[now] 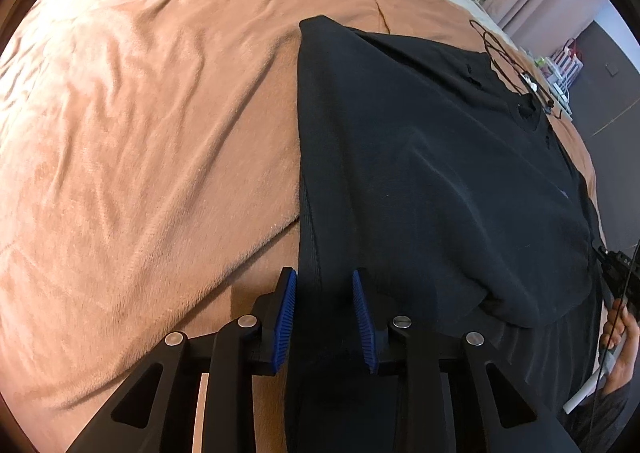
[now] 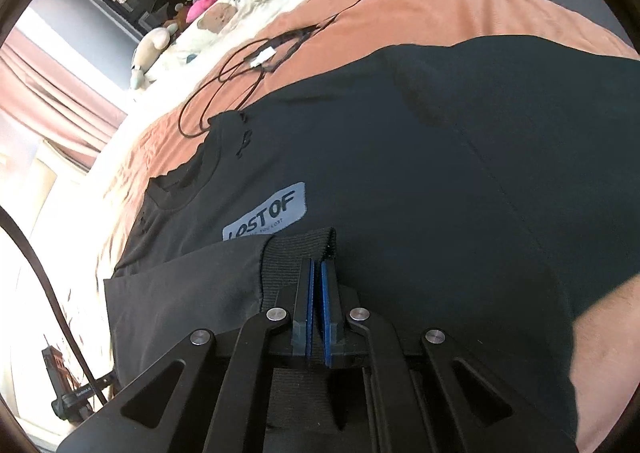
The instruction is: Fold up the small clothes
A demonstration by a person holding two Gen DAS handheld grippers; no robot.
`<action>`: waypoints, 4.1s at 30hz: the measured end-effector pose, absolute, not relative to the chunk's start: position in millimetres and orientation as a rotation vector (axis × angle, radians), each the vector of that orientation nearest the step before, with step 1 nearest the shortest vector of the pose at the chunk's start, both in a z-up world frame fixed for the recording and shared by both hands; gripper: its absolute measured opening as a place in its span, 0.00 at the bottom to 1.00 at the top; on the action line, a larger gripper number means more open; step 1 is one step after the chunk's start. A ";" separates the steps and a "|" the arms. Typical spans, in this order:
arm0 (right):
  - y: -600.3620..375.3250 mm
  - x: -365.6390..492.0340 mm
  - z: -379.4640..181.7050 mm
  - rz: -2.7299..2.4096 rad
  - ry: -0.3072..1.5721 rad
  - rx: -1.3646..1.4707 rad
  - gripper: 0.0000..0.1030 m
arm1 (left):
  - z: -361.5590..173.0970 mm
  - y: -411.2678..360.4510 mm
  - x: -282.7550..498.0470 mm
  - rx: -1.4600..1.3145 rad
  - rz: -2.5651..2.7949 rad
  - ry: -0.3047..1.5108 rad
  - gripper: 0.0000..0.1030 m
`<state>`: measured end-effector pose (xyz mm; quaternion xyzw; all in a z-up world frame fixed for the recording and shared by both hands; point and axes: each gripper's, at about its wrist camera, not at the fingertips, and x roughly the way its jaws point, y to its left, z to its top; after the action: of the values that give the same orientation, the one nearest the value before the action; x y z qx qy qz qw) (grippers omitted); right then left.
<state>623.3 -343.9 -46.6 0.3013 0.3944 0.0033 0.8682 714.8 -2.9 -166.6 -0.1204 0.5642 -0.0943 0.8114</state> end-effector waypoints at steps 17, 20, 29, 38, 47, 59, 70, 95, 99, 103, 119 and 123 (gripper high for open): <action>-352.9 581.9 -26.8 -0.060 0.853 0.637 0.58 | -153.4 -3.5 697.8 -0.253 -0.220 1.191 0.26; -352.0 558.4 -25.3 -0.054 0.809 0.661 0.63 | -151.5 -4.4 692.2 -0.236 -0.231 1.198 0.27; -350.5 526.5 -40.0 -0.007 0.828 0.734 0.60 | -152.7 -12.2 684.7 -0.147 -0.214 1.200 0.37; -348.6 546.1 -61.5 0.010 0.907 0.655 0.15 | -167.0 -9.7 691.7 -0.120 -0.150 1.211 0.37; -389.2 534.1 -51.9 -0.057 0.853 0.706 0.02 | -153.9 -18.6 694.1 -0.110 -0.107 1.177 0.38; -436.8 495.8 -29.2 -0.114 0.776 0.721 0.65 | -116.4 -41.7 692.6 -0.130 -0.151 1.104 0.79; -513.6 441.6 -35.7 -0.288 0.701 0.803 0.65 | -111.3 -87.2 699.2 -0.115 -0.211 1.085 0.79; -571.0 417.9 -59.0 -0.400 0.606 0.936 0.34 | -130.1 -174.4 706.8 -0.091 -0.354 1.059 0.79; -574.7 419.5 -66.2 -0.398 0.586 0.941 0.32 | -135.4 -182.4 707.8 -0.087 -0.360 1.067 0.79; -579.1 421.3 -72.7 -0.412 0.591 0.932 0.09 | -133.6 -184.7 705.2 -0.078 -0.353 1.072 0.79; -547.2 413.3 8.3 -0.325 0.474 0.809 0.03 | -96.9 -167.6 688.5 -0.101 -0.332 1.025 0.79; -529.3 417.4 31.8 -0.265 0.450 0.776 0.03 | -85.7 -160.9 681.8 -0.114 -0.316 1.018 0.79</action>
<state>417.4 -529.3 31.8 0.3741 0.2168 -0.1276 0.8926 681.8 -160.9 -85.7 -0.0543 0.4848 -0.1507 0.8598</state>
